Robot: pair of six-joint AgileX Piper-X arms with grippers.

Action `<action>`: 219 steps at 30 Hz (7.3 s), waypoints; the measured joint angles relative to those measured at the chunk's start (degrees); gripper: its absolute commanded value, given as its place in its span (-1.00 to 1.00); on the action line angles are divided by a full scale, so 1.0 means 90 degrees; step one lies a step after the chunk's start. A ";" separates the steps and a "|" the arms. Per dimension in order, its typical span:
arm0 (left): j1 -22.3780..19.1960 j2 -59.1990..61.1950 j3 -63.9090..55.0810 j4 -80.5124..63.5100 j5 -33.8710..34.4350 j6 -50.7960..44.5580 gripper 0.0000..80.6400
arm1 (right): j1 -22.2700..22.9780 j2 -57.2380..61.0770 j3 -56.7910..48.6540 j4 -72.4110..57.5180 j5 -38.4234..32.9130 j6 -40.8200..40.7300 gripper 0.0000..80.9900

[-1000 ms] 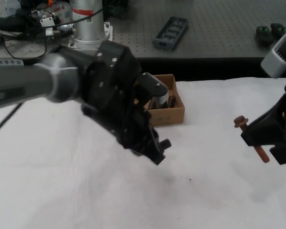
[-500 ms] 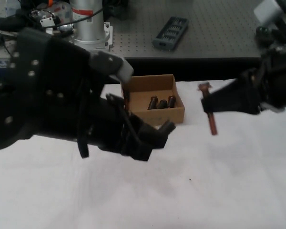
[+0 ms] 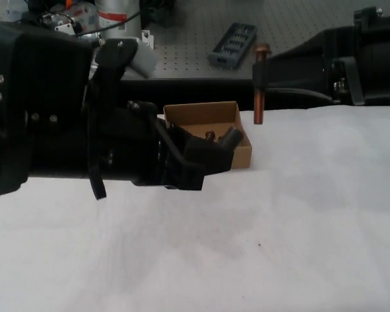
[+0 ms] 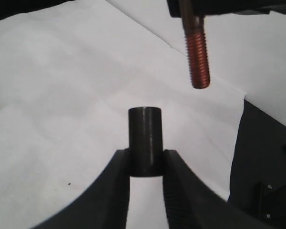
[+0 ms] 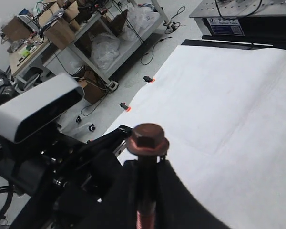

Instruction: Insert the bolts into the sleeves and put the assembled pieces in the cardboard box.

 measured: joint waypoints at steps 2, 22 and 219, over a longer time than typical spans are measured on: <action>0.0000 -0.0028 0.0000 0.0000 0.0000 0.0000 -0.98 | 0.0000 0.0010 0.0000 -0.0070 0.0000 0.0067 -0.93; 0.0000 -0.0404 0.0006 0.0000 0.0153 -0.0190 -0.98 | 0.0000 0.0142 0.0000 -0.0658 -0.0192 0.0756 -0.93; 0.1262 -0.5139 0.5672 0.1002 -0.2365 -0.1411 -0.98 | -0.1663 -0.5408 0.6712 0.0732 0.3642 0.0450 -0.93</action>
